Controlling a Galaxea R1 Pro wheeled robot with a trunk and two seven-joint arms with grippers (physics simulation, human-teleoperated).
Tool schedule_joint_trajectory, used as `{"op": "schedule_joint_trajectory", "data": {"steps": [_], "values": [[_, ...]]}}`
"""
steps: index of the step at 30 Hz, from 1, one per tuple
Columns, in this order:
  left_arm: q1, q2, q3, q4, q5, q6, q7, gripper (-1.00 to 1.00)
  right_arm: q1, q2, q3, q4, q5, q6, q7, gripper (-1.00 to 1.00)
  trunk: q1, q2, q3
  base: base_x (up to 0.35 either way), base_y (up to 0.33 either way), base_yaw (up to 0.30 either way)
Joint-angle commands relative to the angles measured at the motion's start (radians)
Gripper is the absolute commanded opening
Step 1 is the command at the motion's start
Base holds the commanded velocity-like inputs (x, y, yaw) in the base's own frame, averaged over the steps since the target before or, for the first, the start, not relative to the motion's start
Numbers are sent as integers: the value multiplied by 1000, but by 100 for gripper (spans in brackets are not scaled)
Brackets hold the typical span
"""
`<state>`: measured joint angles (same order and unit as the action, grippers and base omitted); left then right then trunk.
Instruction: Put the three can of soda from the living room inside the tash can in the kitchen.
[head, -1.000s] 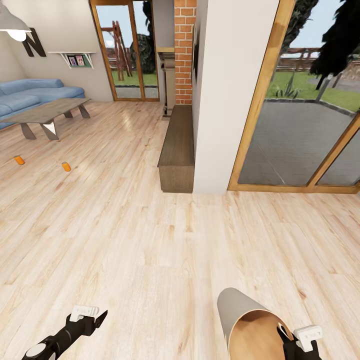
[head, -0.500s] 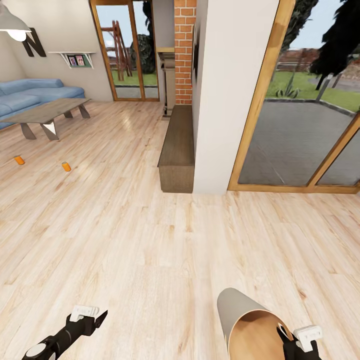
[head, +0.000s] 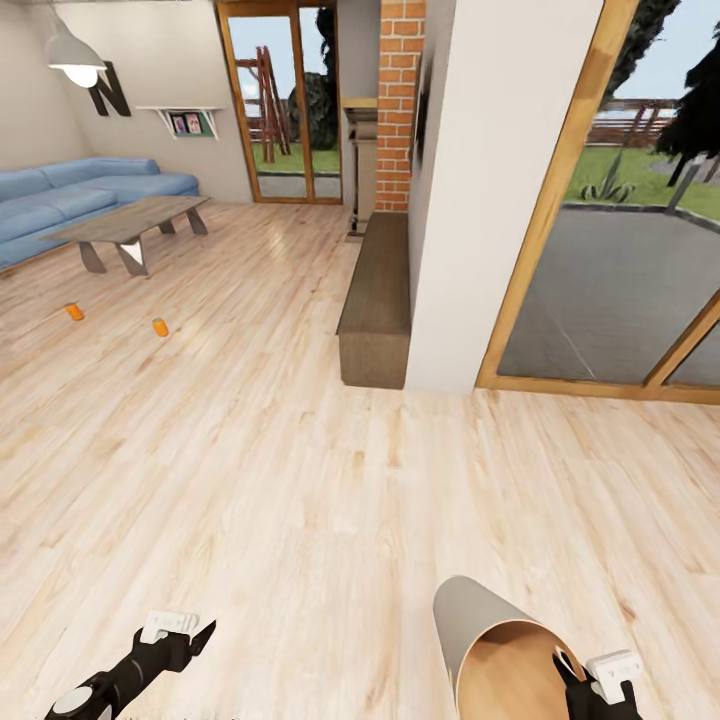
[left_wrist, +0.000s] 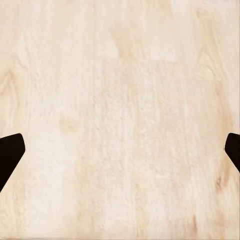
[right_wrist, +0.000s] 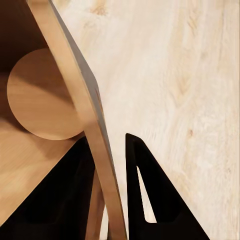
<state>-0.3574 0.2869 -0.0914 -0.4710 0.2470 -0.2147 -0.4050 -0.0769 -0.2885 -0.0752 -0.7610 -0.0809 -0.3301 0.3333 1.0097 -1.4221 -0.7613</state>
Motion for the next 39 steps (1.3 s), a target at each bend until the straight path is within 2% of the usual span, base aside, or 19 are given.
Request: {"op": "schedule_joint_trajectory", "data": {"steps": [1, 31, 39], "values": [[0, 0, 0, 0, 0, 0, 0, 100, 0, 0, -1, -1, -5, 0, 10, -100, 0, 0, 1, 0, 0, 229], [0, -2, -1, 0, 0, 0, 0, 100, -1, 0, -1, -1, -6, 0, 9, -100, 0, 0, 19, 0, 0, 231], [0, -3, -1, 0, 0, 0, 0, 100, -1, -1, -1, -1, -5, 0, 13, -100, 0, 0, 21, 0, 0, 83]]}}
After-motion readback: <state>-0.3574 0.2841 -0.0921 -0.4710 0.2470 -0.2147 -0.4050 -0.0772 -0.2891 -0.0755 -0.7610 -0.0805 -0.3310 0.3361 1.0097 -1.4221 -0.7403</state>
